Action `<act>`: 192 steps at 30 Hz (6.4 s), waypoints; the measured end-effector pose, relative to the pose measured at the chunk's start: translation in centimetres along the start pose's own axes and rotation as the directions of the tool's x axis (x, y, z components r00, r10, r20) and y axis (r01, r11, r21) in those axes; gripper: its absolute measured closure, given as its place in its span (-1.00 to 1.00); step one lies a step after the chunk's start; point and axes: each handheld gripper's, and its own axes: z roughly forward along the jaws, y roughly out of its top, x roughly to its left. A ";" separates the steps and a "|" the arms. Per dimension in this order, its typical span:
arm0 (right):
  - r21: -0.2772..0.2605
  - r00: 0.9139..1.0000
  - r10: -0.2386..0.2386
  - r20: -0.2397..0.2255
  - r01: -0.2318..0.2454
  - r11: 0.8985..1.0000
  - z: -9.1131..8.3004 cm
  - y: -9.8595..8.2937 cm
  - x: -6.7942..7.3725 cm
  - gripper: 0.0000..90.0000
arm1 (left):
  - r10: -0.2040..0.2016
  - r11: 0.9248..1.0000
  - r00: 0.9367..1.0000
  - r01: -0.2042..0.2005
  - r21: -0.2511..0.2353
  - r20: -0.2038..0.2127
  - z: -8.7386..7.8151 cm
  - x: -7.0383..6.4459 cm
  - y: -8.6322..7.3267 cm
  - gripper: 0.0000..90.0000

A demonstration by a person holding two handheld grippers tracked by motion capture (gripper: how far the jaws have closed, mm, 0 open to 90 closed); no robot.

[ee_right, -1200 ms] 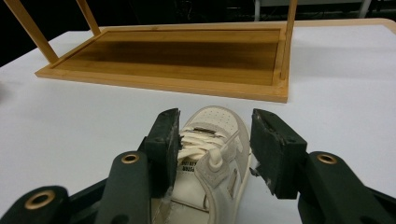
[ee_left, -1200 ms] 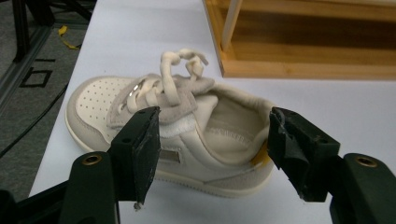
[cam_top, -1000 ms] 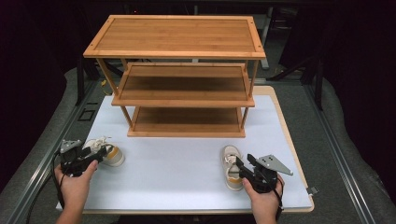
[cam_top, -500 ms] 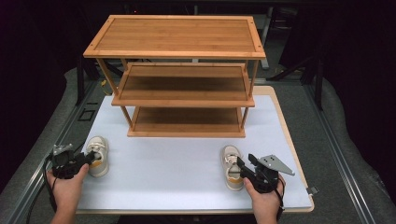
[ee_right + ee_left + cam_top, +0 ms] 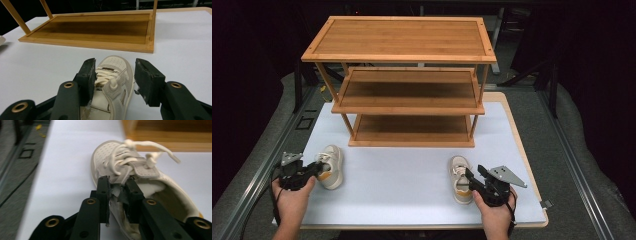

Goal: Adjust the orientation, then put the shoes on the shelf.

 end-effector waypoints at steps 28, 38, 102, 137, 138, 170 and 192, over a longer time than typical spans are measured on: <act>0.186 0.992 0.116 -0.048 -0.105 0.977 2.7 -1.5 0.4 0.39 | 0.192 0.980 0.938 -0.199 -0.005 0.287 2.3 -14.8 -0.5 0.68; 0.195 0.991 0.097 -0.091 -0.078 0.978 4.9 -1.4 5.0 0.40 | 0.174 0.983 0.914 -0.182 -0.014 0.367 2.9 -18.0 -0.6 0.66; 0.189 0.988 0.139 -0.066 -0.125 0.974 5.9 -2.8 7.7 0.30 | 0.051 0.999 0.929 -0.052 -0.008 0.366 4.7 -19.8 -2.3 0.34; 0.127 0.981 0.167 -0.096 -0.155 0.980 5.1 -0.6 8.3 0.34 | 0.064 0.998 0.920 -0.049 -0.048 0.387 2.9 -19.3 0.4 0.35; 0.129 0.981 0.166 -0.097 -0.153 0.980 5.0 -0.3 8.4 0.34 | 0.065 0.997 0.920 -0.048 -0.053 0.385 2.8 -19.3 0.6 0.35; 0.049 0.986 0.133 -0.102 -0.129 0.991 3.1 5.5 9.7 0.34 | 0.107 0.990 0.921 -0.064 -0.127 0.374 -1.2 -19.3 5.9 0.35; -0.004 0.991 0.065 -0.117 -0.066 0.998 2.5 10.4 11.3 0.34 | 0.126 0.980 0.931 -0.064 -0.186 0.343 -3.9 -18.6 10.2 0.35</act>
